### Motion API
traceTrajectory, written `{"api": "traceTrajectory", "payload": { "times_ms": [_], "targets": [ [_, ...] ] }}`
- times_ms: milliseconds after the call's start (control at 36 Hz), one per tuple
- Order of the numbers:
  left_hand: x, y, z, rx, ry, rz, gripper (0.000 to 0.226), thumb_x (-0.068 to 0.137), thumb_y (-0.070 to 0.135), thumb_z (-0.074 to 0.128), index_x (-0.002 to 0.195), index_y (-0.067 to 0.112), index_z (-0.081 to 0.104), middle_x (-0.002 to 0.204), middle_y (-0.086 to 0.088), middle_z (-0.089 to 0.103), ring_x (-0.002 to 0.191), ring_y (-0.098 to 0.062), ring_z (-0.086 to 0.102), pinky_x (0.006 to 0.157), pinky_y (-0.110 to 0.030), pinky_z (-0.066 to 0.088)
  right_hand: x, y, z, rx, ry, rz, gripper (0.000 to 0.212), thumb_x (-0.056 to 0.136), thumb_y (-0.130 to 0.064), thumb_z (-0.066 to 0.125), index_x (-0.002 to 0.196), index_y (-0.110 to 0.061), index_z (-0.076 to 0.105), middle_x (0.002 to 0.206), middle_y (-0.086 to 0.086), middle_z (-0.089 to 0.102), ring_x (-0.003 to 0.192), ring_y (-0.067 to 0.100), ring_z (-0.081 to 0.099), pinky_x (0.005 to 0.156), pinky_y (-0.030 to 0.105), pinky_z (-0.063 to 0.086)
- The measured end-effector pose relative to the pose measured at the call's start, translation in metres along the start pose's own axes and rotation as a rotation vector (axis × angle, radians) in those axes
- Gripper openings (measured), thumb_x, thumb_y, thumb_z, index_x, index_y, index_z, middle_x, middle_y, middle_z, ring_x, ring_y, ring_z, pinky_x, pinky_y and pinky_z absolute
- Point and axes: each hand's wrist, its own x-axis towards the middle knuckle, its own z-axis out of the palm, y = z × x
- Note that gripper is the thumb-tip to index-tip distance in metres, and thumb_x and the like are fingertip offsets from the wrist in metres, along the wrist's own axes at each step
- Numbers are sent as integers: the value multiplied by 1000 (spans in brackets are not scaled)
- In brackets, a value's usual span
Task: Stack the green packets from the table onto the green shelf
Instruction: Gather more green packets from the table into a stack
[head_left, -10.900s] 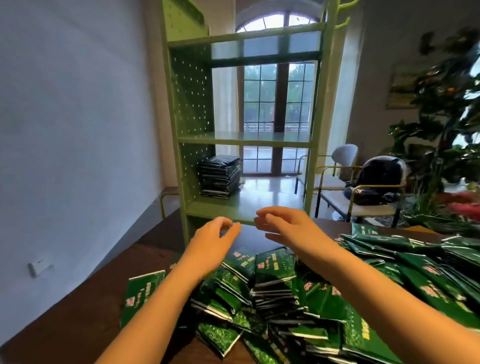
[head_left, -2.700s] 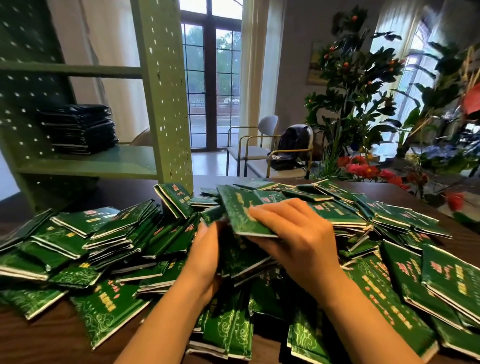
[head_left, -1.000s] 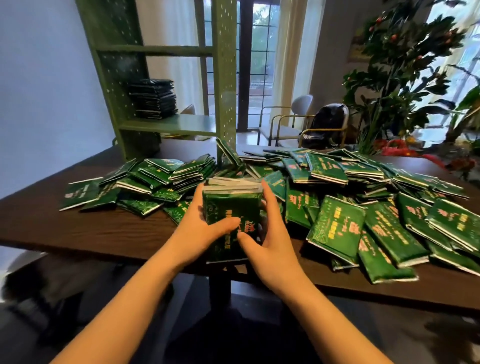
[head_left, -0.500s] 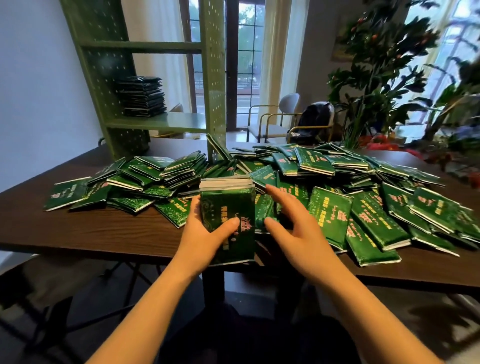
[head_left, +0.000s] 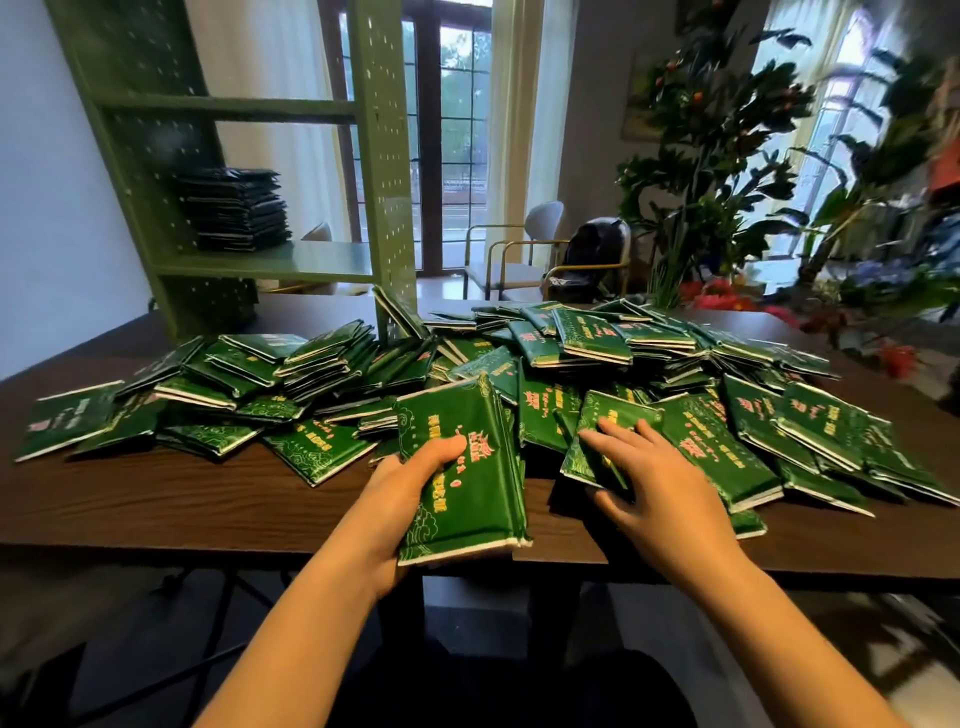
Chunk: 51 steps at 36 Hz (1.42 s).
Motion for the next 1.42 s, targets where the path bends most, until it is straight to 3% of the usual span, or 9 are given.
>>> {"api": "traceTrajectory", "payload": {
  "times_ms": [139, 278, 639, 889, 972, 1083, 1167, 1306, 1417],
  "targets": [
    [8, 2, -2, 41, 59, -25, 19, 93, 8, 56, 77, 0, 64, 46, -9, 63, 35, -12, 60, 32, -17, 43, 4, 8, 5, 270, 410, -100, 39, 85, -11, 68, 122, -23, 65, 125, -6, 62, 120, 18, 58, 95, 44, 50],
    [8, -6, -1, 139, -3, -17, 11, 86, 16, 64, 91, 7, 68, 71, -9, 73, 55, -16, 69, 49, -25, 56, 4, -14, 3, 490, 625, -362, 35, 89, -20, 55, 121, -9, 62, 121, -5, 59, 115, 9, 57, 99, 15, 43],
    [15, -14, 6, 90, 107, 62, 39, 104, 34, 35, 110, 17, 69, 109, -9, 73, 108, -27, 66, 102, -46, 48, 5, -44, 30, 492, 342, -721, 40, 93, -21, 55, 132, -11, 53, 135, 2, 57, 133, 19, 45, 103, 48, 43],
    [6, -12, 13, -107, 4, 60, 63, 104, 45, 20, 91, 11, 72, 89, -8, 76, 76, -16, 74, 58, -23, 57, -1, -50, 18, 297, 252, -696, 44, 89, -40, 56, 128, -19, 61, 133, -6, 58, 130, 12, 47, 106, 33, 40],
    [1, -9, 13, -120, -22, 57, 67, 99, 56, 25, 90, 14, 77, 100, -10, 75, 89, -19, 73, 76, -33, 57, -4, -51, 11, 390, 142, -664, 52, 94, -53, 42, 134, -22, 55, 140, -10, 51, 137, 4, 35, 113, 28, 30],
    [5, -5, 7, -66, -4, 11, 86, 64, 82, 62, 129, 25, 63, 131, -7, 63, 123, -27, 57, 107, -49, 40, 7, -49, 12, 593, 13, -561, 56, 98, -55, 21, 134, -26, 52, 142, -14, 47, 139, 0, 30, 116, 24, 20],
    [18, -13, 4, -75, 21, -25, 104, 46, 84, 74, 135, 33, 55, 146, -2, 49, 136, -27, 43, 112, -51, 32, 38, -46, 28, 385, -250, -461, 91, 73, -85, -6, 138, -36, 33, 142, -29, 25, 141, -9, 9, 117, 27, 7],
    [10, -13, 9, -122, 58, -49, 108, 50, 59, 84, 139, 10, 47, 133, -16, 60, 118, -33, 60, 101, -51, 48, 10, -42, -2, 1264, -133, -357, 67, 90, -64, 34, 111, -12, 71, 120, 6, 67, 119, 20, 59, 102, 32, 43],
    [12, -15, 7, -109, 37, -69, 96, 48, 43, 88, 131, 7, 54, 121, -14, 67, 110, -31, 65, 100, -50, 49, 34, -37, -9, 1287, 60, -231, 52, 99, -40, 38, 92, -2, 74, 94, 14, 74, 94, 26, 70, 82, 23, 53]
  ]
}}
